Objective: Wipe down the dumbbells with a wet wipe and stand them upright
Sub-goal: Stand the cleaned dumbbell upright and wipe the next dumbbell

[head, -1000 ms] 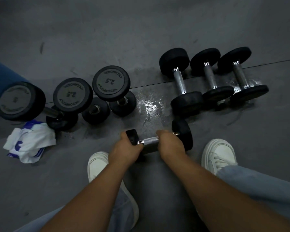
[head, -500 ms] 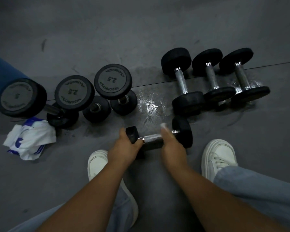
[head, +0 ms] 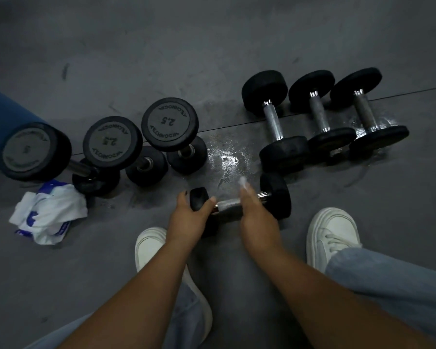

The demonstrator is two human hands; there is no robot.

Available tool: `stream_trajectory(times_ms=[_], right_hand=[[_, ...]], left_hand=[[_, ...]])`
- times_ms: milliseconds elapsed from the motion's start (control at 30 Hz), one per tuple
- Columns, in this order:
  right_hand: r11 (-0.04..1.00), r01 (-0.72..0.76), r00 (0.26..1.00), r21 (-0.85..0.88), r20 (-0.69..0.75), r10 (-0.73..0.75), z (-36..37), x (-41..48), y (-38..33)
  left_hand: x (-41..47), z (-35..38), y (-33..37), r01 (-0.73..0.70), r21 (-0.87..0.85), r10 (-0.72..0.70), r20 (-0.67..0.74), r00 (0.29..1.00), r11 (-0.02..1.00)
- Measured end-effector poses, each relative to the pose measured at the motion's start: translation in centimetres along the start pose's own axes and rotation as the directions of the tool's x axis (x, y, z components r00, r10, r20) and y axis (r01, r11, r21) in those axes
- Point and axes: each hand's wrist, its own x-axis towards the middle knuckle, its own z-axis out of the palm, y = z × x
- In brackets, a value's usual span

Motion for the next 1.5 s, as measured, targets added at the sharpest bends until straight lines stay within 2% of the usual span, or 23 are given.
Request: stream_trajectory(times_ms=[67, 133, 233, 267, 300, 367, 433, 500, 600, 667, 733, 833, 867, 900, 933, 967, 1000, 1033, 1067, 1133, 1233, 1300, 1500], right_hand=[[0.979, 0.039, 0.996, -0.201, 0.08, -0.024, 0.6, -0.5, -0.5], [0.983, 0.1, 0.983, -0.157, 0.168, -0.073, 0.6, -1.0, -0.4], [0.989, -0.121, 0.99, 0.089, -0.058, 0.127, 0.3, -0.1, 0.2], [0.989, -0.134, 0.988, 0.07, -0.071, 0.139, 0.5, -0.3, -0.2], [1.0, -0.018, 1.0, -0.023, -0.004, 0.018, 0.7, -1.0, -1.0], [0.986, 0.158, 0.981, -0.047, 0.12, -0.151, 1.3, -1.9, -0.9], [0.994, 0.111, 0.993, 0.022, 0.035, -0.111, 0.2, -1.3, -0.5], [0.997, 0.009, 0.997, -0.077, -0.079, -0.015, 0.2, -0.4, 0.4], [0.961, 0.184, 0.983, -0.207, 0.057, -0.176, 0.9, -0.4, 0.0], [0.981, 0.158, 0.987, -0.113, -0.004, -0.16, 0.3, -0.1, 0.4], [0.99, 0.09, 0.987, -0.112, -0.125, -0.104, 0.9, -0.2, 1.0], [0.936, 0.344, 0.938, -0.079, 0.08, -0.338, 2.7, -1.5, 0.3], [0.939, 0.345, 0.938, -0.008, 0.042, -0.344, 3.2, -1.4, 0.4], [0.96, 0.267, 0.963, 0.089, -0.071, -0.262, 3.2, -1.0, 0.3], [0.963, 0.123, 0.98, 0.239, -0.184, -0.08, 3.1, -0.4, 0.3], [0.897, -0.062, 0.963, 0.438, -0.211, 0.169, 2.8, 0.1, 0.3], [0.729, -0.274, 0.9, 0.628, -0.1, 0.424, 2.8, 0.4, 0.5], [0.503, -0.461, 0.806, 0.731, 0.109, 0.582, 3.0, 0.7, 0.7], [0.291, -0.581, 0.712, 0.76, 0.302, 0.633, 3.0, 1.3, 0.7], [-0.027, -0.586, 0.629, 0.81, 0.476, 0.615, 2.5, 2.9, 0.3], [-0.302, -0.411, 0.654, 0.86, 0.509, 0.56, 0.9, 4.6, -1.1], [-0.337, -0.392, 0.675, 0.856, 0.516, 0.527, 0.8, 3.1, -1.8], [-0.135, -0.53, 0.648, 0.837, 0.502, 0.573, 1.0, 2.2, -3.3]], left_hand=[[-0.7, 0.2, -0.5, -0.039, -0.028, 0.04, 0.028, 0.999, 0.999], [-1.2, 0.4, -1.0, -0.053, -0.029, 0.054, 0.046, 0.997, 0.998], [-0.6, 0.5, -1.1, -0.052, -0.031, 0.054, 0.067, 0.996, 0.998], [-0.5, 0.4, -1.2, -0.051, -0.039, 0.054, 0.065, 0.996, 0.998], [-0.4, 0.4, -1.3, -0.05, -0.049, 0.053, 0.064, 0.997, 0.998], [-0.1, 0.5, -1.4, -0.038, -0.142, 0.051, 0.089, 0.995, 0.989], [0.1, 0.7, -1.6, -0.008, -0.283, 0.05, 0.141, 0.989, 0.959], [0.1, 0.9, -1.4, 0.046, -0.385, 0.018, 0.16, 0.987, 0.922], [0.1, 1.7, -1.4, 0.199, -0.555, -0.099, 0.205, 0.974, 0.808], [0.3, 1.9, -1.0, 0.294, -0.607, -0.186, 0.236, 0.954, 0.739], [0.7, 1.9, -0.6, 0.338, -0.587, -0.243, 0.238, 0.94, 0.735], [1.3, 1.9, -0.1, 0.348, -0.606, -0.248, 0.245, 0.937, 0.715], [1.5, 1.8, 0.1, 0.343, -0.605, -0.242, 0.245, 0.939, 0.718], [1.5, 1.6, 0.2, 0.337, -0.587, -0.238, 0.241, 0.941, 0.736], [1.6, 1.5, 0.3, 0.328, -0.563, -0.237, 0.231, 0.944, 0.759], [1.7, 1.5, 0.3, 0.317, -0.542, -0.232, 0.22, 0.947, 0.779], [1.7, 1.5, 0.1, 0.302, -0.525, -0.223, 0.21, 0.952, 0.796], [1.6, 1.5, 0.0, 0.282, -0.514, -0.209, 0.197, 0.958, 0.81], [1.4, 1.7, -0.2, 0.251, -0.512, -0.185, 0.177, 0.967, 0.822], [1.2, 1.9, -0.6, 0.176, -0.509, -0.128, 0.129, 0.983, 0.842], [0.9, 1.9, -0.9, 0.118, -0.485, -0.073, 0.11, 0.991, 0.867], [1.0, 2.0, -1.2, 0.128, -0.483, -0.084, 0.111, 0.99, 0.867], [1.1, 1.8, -1.0, 0.149, -0.505, -0.09, 0.14, 0.986, 0.85]])
